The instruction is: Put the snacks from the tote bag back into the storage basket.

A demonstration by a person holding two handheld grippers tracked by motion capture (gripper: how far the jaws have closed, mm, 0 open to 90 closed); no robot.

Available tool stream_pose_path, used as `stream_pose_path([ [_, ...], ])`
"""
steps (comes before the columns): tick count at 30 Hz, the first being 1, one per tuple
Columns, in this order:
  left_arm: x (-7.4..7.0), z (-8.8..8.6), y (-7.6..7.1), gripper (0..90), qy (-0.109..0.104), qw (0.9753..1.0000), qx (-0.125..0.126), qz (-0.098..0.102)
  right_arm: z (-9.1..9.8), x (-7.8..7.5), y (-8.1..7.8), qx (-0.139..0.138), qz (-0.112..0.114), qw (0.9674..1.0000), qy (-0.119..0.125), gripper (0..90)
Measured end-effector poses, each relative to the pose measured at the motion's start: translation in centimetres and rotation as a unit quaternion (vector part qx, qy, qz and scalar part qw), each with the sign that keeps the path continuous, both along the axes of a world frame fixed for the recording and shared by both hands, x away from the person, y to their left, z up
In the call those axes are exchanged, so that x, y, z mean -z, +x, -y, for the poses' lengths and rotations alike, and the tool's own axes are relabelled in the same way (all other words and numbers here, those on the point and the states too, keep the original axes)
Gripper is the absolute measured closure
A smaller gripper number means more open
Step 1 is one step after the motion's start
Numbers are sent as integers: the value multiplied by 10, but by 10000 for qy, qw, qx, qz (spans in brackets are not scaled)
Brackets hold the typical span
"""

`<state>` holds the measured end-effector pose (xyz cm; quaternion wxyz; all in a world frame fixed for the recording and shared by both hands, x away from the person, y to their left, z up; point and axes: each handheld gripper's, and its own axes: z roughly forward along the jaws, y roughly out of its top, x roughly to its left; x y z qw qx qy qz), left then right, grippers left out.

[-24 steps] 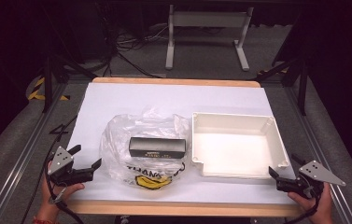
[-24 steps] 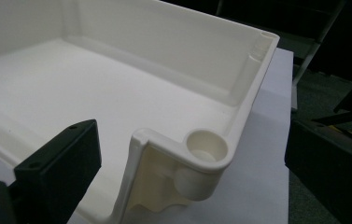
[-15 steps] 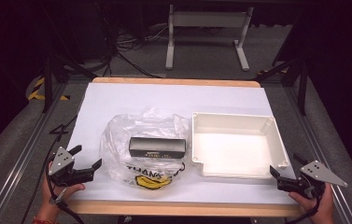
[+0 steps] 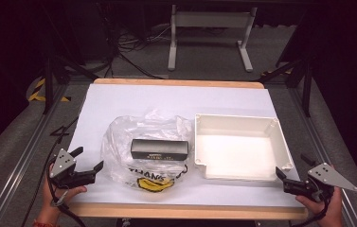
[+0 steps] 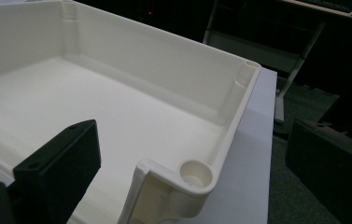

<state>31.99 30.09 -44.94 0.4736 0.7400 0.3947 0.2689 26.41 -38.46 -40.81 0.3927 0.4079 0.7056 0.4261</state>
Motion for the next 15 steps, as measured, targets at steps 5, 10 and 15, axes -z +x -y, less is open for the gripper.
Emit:
stream_pose_path([
  [5, 0, 0, 0, 94, 6, 10000, 32, -14, -3, -5, -2, -105, 8, 9999, 0, 51],
  [10, 0, 0, 0, 93, -5, 10000, 15, -10, -6, -11, -4, -175, 57, 9998, 41, 63],
  [15, 0, 1, 0, 93, 24, 10000, 20, -42, -11, -15, -5, -311, 1, 9995, 24, 78],
])
